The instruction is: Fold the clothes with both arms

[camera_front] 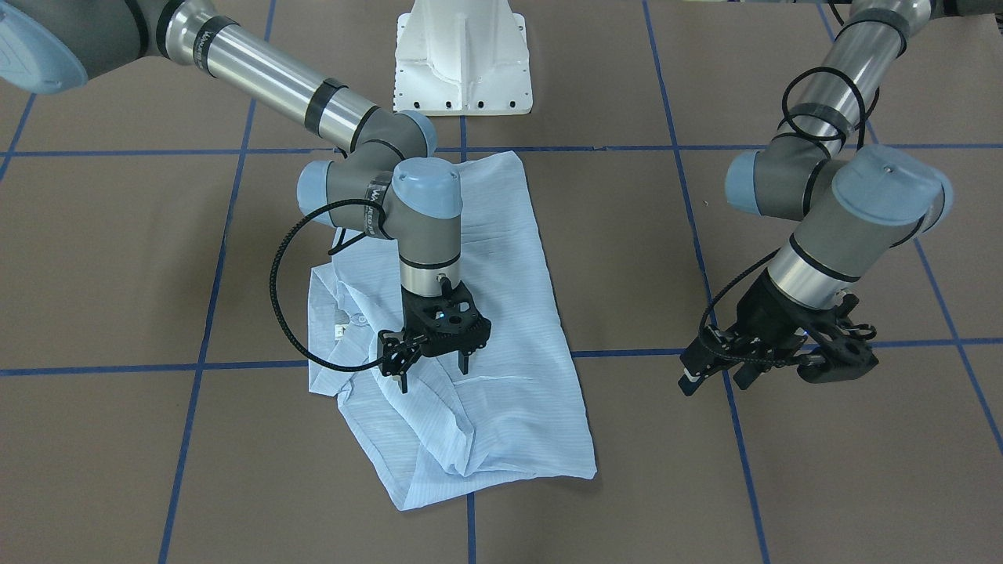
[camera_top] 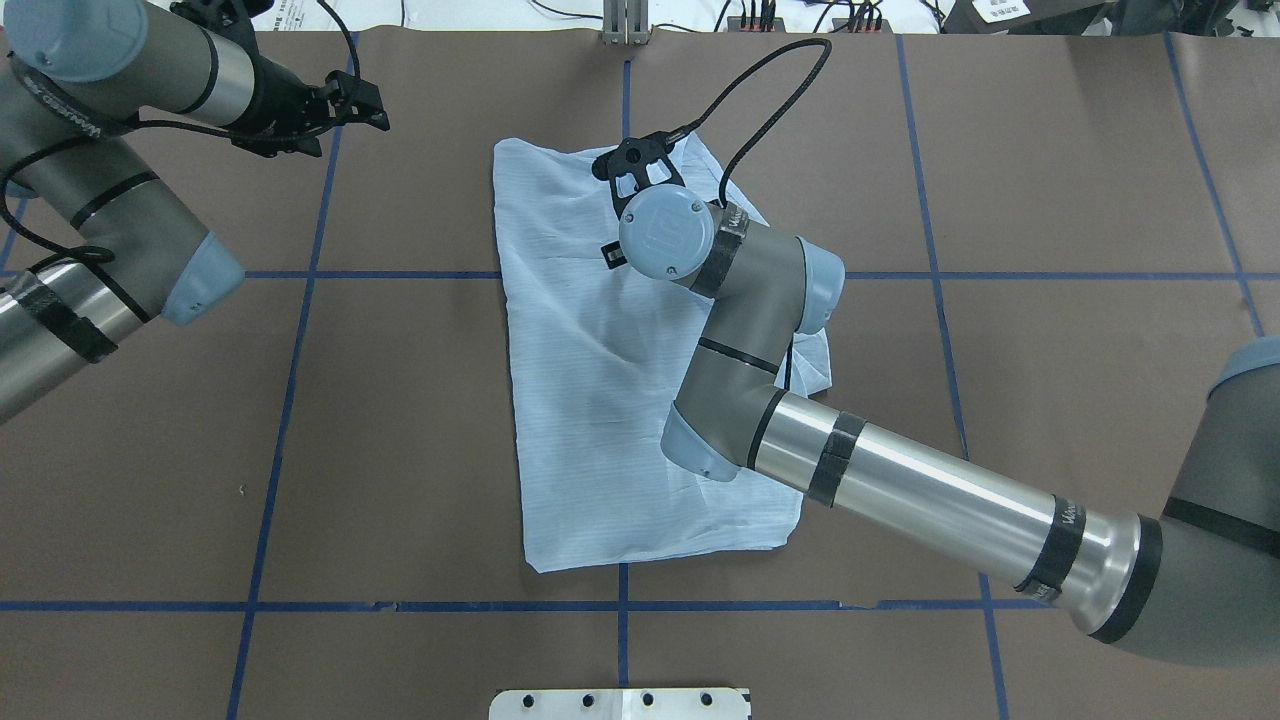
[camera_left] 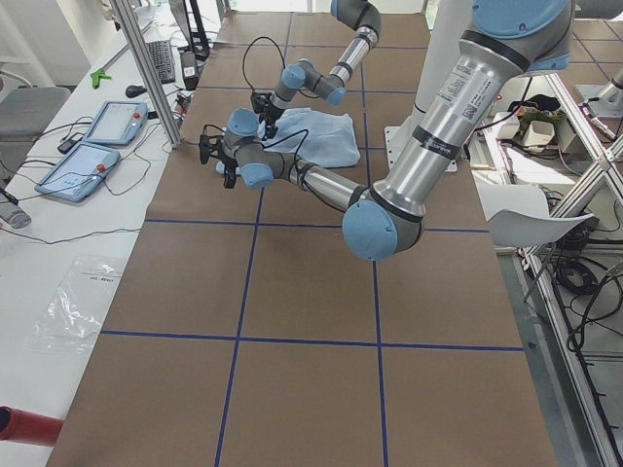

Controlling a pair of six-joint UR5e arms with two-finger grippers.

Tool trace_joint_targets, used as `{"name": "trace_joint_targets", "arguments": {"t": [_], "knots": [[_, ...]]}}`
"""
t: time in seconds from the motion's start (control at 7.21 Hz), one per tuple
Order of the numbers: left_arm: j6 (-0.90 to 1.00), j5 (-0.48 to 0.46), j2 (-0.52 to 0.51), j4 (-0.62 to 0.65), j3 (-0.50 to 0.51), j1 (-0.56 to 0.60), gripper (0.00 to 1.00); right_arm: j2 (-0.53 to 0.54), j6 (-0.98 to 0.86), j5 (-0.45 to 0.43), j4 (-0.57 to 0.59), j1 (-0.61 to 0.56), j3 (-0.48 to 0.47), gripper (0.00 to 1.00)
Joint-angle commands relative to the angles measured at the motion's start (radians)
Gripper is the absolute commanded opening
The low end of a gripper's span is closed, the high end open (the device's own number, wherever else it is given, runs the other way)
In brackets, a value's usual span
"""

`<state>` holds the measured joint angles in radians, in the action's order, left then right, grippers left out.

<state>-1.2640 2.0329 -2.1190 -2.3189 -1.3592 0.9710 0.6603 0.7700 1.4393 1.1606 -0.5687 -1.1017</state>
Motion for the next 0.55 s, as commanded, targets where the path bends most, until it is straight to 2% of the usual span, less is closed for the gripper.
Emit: {"name": "trace_joint_targets", "arguments": {"t": [0.0,0.42], "knots": [[0.000,0.000,0.001,-0.001,0.000,0.000,1.00,-0.001,-0.040,-0.007,-0.001,-0.011,0.031,1.00],[0.000,0.001,0.004,-0.002,0.003,-0.003,1.00,0.002,-0.075,-0.004,-0.001,-0.039,0.031,1.00]]}}
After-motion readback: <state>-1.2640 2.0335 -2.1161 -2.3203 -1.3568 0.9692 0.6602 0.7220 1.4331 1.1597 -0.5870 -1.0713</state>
